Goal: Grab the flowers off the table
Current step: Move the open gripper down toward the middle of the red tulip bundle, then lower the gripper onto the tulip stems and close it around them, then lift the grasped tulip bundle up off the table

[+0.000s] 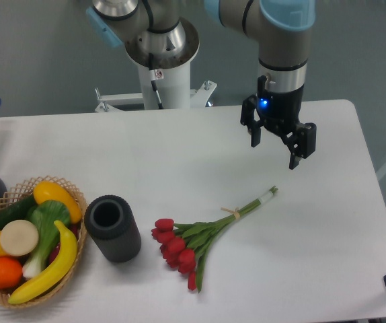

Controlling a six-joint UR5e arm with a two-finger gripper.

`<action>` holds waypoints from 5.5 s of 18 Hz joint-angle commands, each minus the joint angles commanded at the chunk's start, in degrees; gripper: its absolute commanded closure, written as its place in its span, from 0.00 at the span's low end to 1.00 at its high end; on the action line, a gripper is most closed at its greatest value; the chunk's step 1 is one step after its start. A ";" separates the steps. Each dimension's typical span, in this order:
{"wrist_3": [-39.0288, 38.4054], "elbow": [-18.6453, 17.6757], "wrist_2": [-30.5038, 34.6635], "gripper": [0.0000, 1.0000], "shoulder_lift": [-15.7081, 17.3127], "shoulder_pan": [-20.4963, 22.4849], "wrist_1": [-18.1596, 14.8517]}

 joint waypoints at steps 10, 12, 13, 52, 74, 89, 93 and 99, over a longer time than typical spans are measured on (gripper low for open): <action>-6.32 -1.49 0.00 0.00 -4.92 -4.13 5.71; -6.69 -1.23 0.09 0.00 -5.19 -4.22 6.76; -6.60 -1.06 0.00 0.00 -5.27 -4.31 7.03; -2.82 -0.18 -3.08 0.00 -22.85 -9.14 2.11; -3.44 -0.09 -3.08 0.72 -24.79 -11.25 3.61; -3.61 -1.67 -3.69 0.71 -10.92 -6.87 3.69; -6.76 -2.37 -12.28 0.71 -5.02 -3.53 3.96; -9.50 -2.37 -25.12 0.71 -1.85 2.10 4.22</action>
